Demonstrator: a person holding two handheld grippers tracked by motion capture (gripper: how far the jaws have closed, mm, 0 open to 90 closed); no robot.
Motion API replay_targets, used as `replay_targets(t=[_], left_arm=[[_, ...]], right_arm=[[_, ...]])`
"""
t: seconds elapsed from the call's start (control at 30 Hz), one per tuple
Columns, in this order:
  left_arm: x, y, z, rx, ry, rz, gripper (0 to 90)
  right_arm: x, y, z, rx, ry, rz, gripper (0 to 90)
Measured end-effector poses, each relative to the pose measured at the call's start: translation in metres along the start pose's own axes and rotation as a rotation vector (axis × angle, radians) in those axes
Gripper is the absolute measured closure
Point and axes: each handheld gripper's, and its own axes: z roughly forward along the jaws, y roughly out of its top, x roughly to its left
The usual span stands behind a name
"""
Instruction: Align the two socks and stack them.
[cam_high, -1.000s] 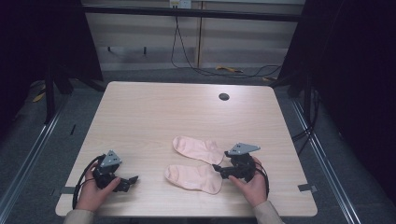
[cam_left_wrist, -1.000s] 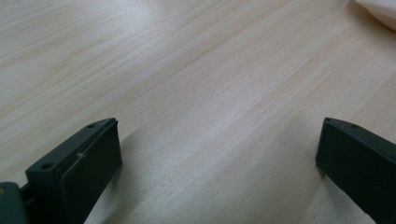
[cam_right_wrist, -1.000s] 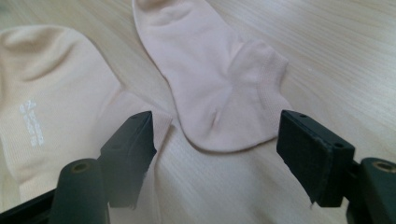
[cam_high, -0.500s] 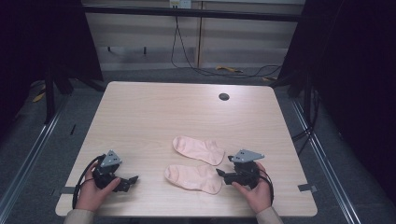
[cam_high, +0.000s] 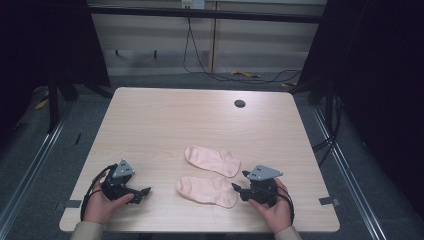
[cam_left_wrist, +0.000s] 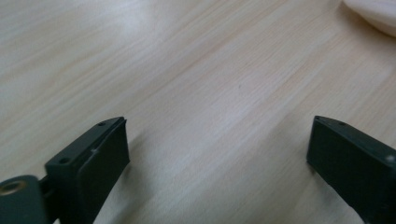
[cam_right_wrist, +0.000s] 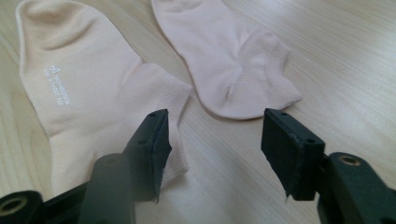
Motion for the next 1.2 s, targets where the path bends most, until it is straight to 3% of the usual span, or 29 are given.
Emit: replay_targets(t=[0.3, 0.5, 0.57, 0.83, 1.13, 1.2], left_arm=[[-0.013, 0.020, 0.005, -0.029, -0.033, 0.011, 15.0], [-0.029, 0.036, 0.012, -0.042, -0.068, 0.046, 15.6], [-0.035, 0.041, 0.015, -0.045, -0.074, 0.048, 16.7], [-0.045, 0.057, 0.019, -0.063, -0.091, -0.013, 30.8], [-0.061, 0.066, 0.032, -0.016, -0.129, -0.003, 39.9], [-0.064, 0.066, 0.034, -0.006, -0.116, 0.006, 41.4]], right_arm=[[0.002, -0.006, -0.004, 0.000, -0.006, 0.019, 44.9], [0.000, -0.008, -0.006, -0.010, -0.025, 0.056, 46.8], [0.000, -0.008, -0.006, -0.017, -0.004, 0.072, 49.0], [0.005, -0.002, 0.002, 0.005, 0.030, 0.073, 64.0], [0.008, -0.004, 0.001, 0.023, 0.032, 0.077, 67.4], [0.008, -0.005, 0.002, 0.032, 0.035, 0.077, 67.5]])
